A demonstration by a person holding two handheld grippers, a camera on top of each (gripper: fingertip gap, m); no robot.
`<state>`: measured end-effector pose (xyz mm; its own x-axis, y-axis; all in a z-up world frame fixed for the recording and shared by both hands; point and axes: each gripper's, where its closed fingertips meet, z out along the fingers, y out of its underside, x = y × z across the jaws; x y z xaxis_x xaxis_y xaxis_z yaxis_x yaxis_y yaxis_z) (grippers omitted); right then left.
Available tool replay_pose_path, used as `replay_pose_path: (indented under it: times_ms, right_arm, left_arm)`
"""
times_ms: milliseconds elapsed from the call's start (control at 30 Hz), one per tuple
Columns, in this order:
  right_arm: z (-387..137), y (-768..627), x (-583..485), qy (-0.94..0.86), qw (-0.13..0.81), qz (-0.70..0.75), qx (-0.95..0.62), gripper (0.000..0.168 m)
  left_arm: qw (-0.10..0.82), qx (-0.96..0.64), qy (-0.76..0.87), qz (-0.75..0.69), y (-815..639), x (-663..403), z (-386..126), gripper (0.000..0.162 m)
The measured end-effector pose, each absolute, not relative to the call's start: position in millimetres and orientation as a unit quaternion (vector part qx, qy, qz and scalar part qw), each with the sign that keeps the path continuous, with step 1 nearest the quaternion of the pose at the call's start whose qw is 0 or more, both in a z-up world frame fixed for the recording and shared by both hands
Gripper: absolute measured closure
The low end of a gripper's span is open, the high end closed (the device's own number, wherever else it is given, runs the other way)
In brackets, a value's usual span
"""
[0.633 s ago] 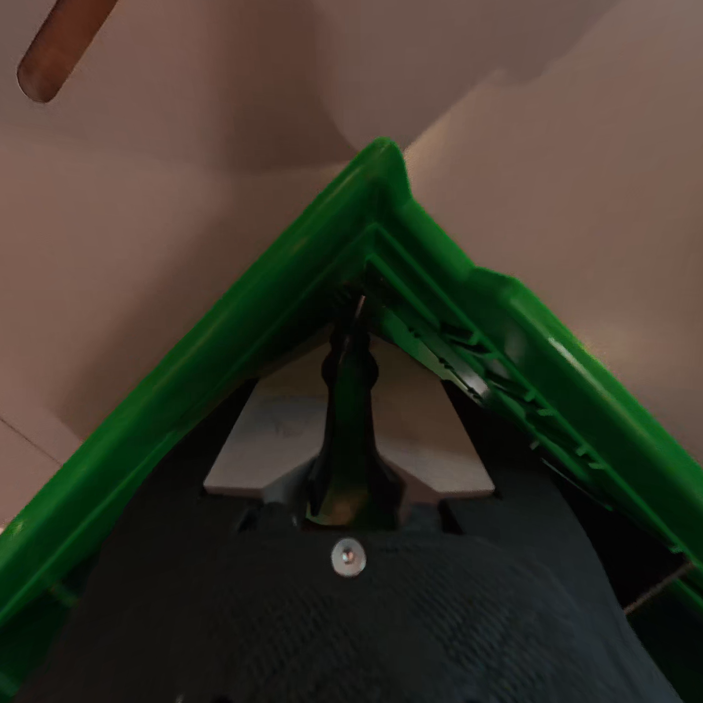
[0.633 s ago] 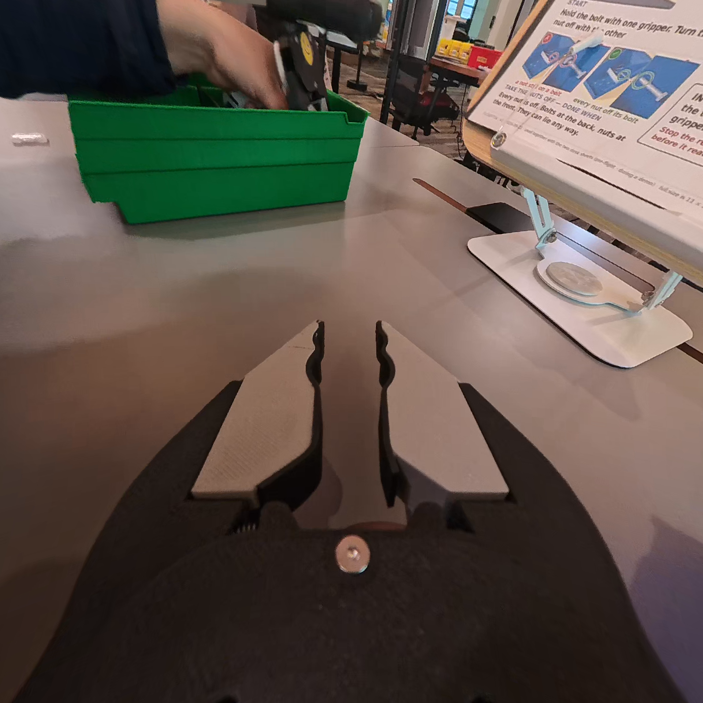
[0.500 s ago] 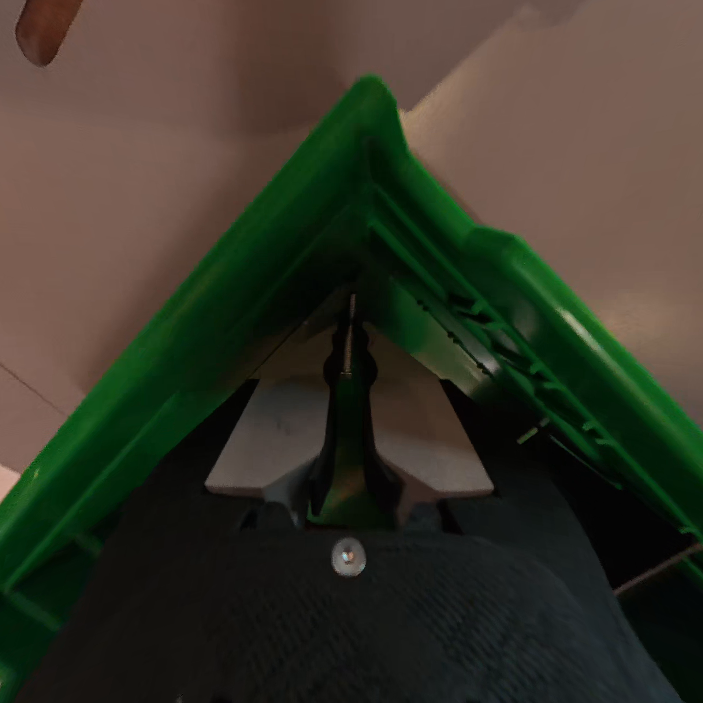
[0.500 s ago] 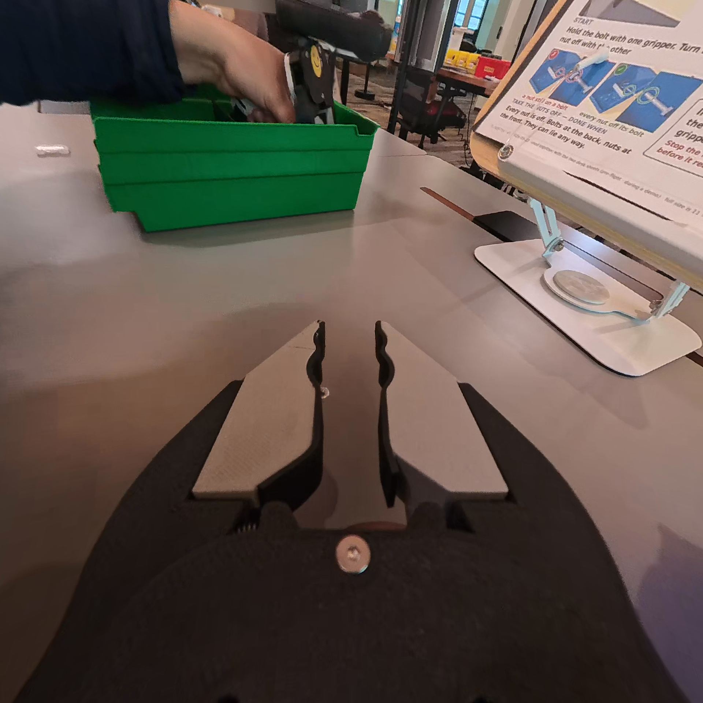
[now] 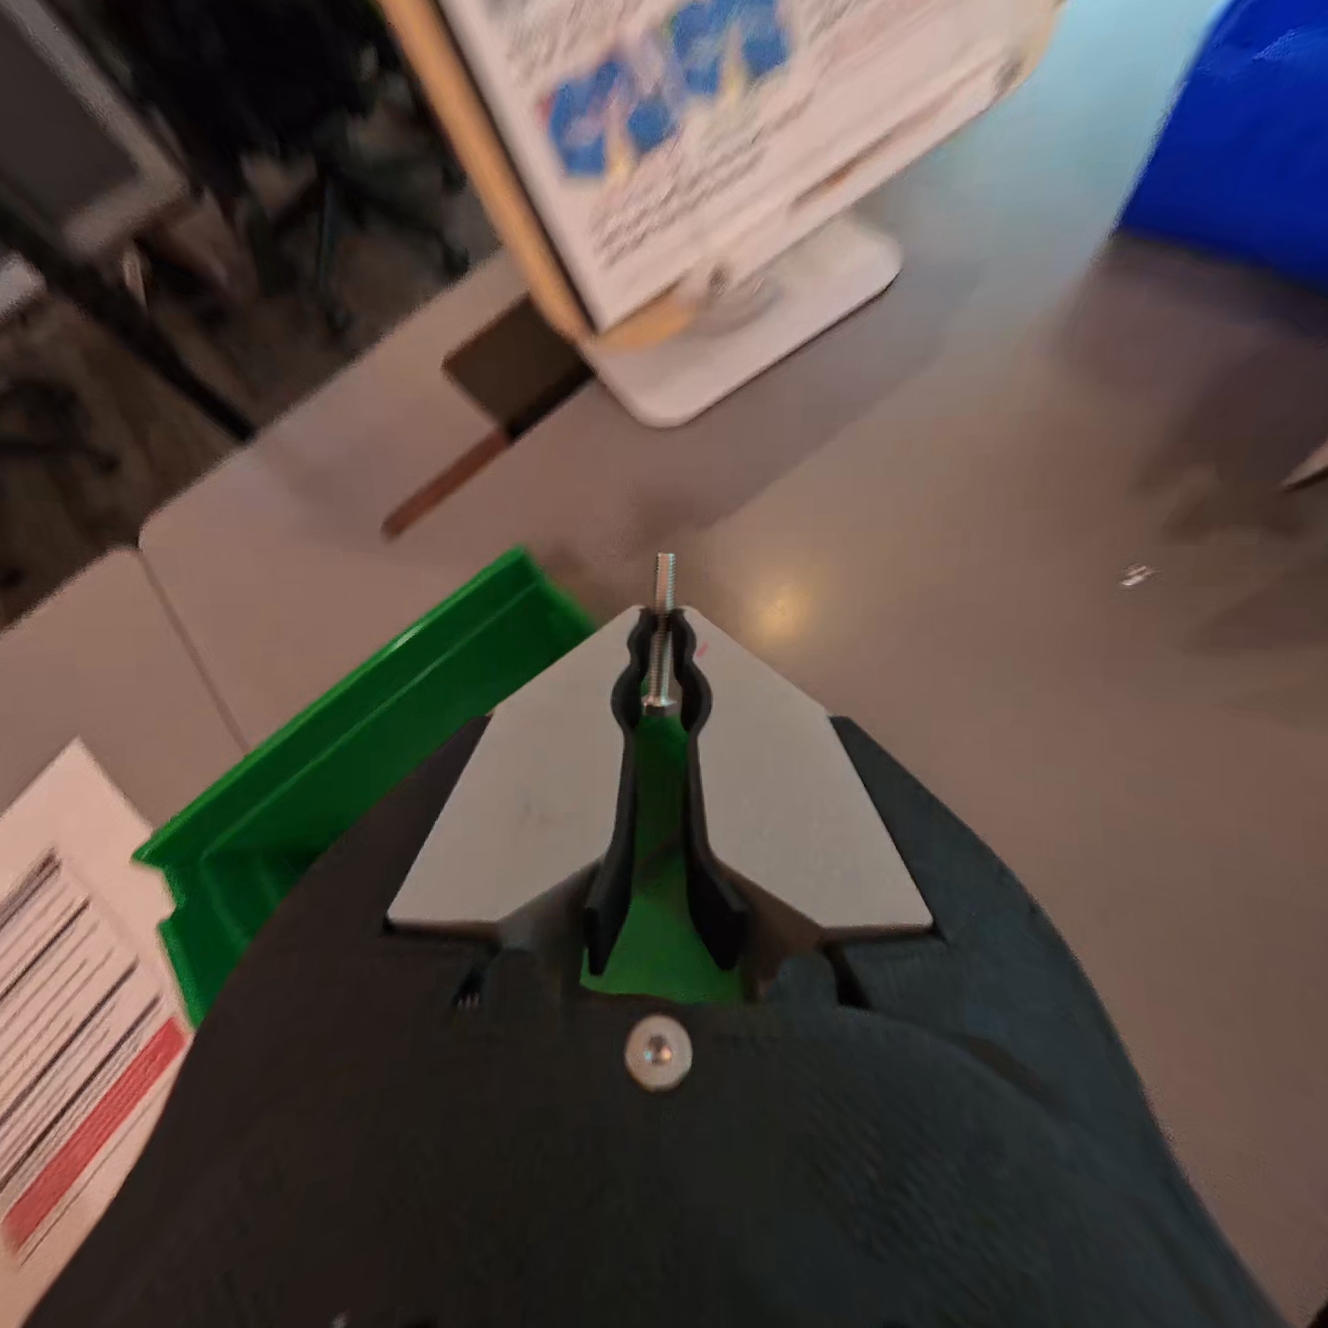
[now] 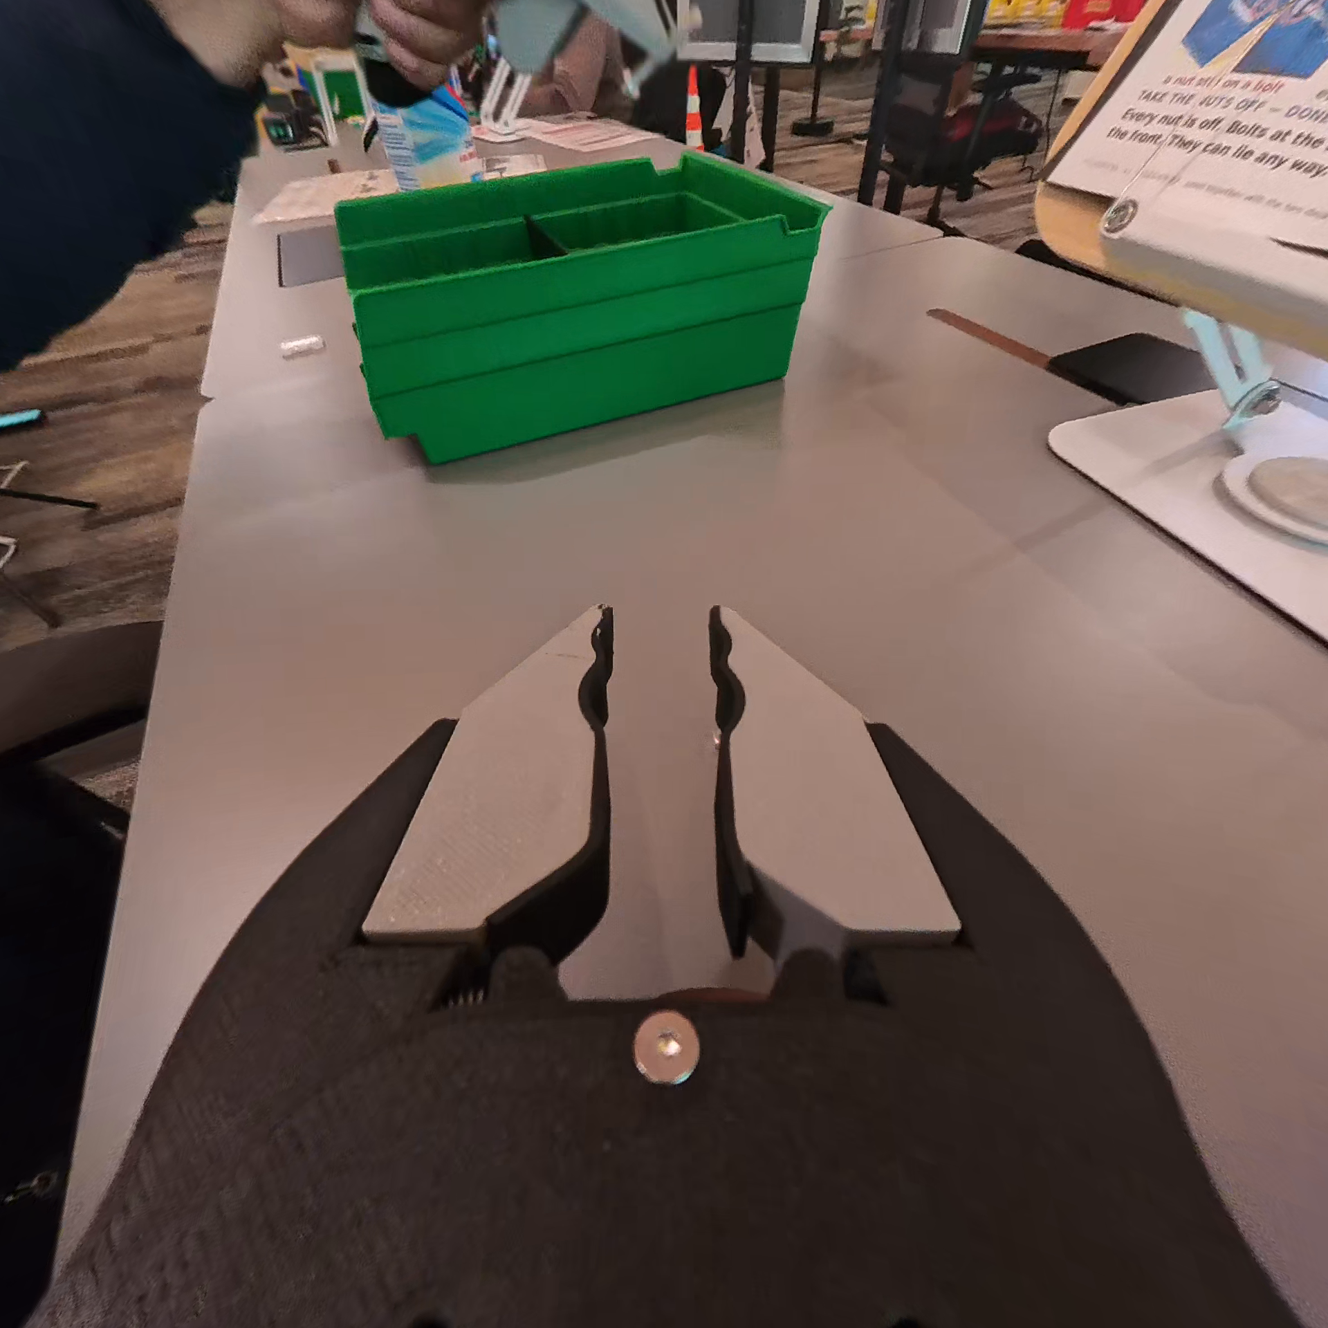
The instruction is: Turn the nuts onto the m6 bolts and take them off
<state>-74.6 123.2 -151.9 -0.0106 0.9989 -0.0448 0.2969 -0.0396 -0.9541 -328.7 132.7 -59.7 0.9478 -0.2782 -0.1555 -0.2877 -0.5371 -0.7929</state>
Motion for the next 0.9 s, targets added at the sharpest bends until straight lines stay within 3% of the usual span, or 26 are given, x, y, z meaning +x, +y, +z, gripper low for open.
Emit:
replay_pose_path:
  times_ms: [33,167,300,467,733,900]
  right_arm:
    - [-147.6,124.2,-73.5,-0.559,0.413,0.434,-0.574,0.146]
    - [-124.2,130.0,-66.8,-0.534,0.446,0.447,-0.563,0.146]
    - [-91.2,146.3,-51.8,-0.493,0.478,0.473,-0.552,0.148]
    - [-74.7,175.0,-40.2,-0.49,0.491,0.455,-0.558,0.155]
    - [-85.9,160.9,-61.7,-0.483,0.414,0.544,-0.547,0.147]
    - [-91.4,156.4,-68.4,-0.481,0.399,0.546,-0.558,0.152]
  left_arm:
    - [0.48,-0.859,0.179,-0.003,131.0,-303.5,-46.9,0.158]
    - [0.574,-0.773,0.239,-0.125,122.4,-178.7,-18.9,0.158]
    - [0.621,-0.71,0.264,-0.2,127.8,-92.8,-41.1,0.158]
    - [0.666,-0.653,0.252,-0.257,147.3,-64.3,-61.4,0.159]
    - [0.643,-0.674,0.261,-0.252,161.8,-62.9,-100.7,0.158]
    - [0.656,-0.659,0.274,-0.245,155.4,-55.9,-101.1,0.158]
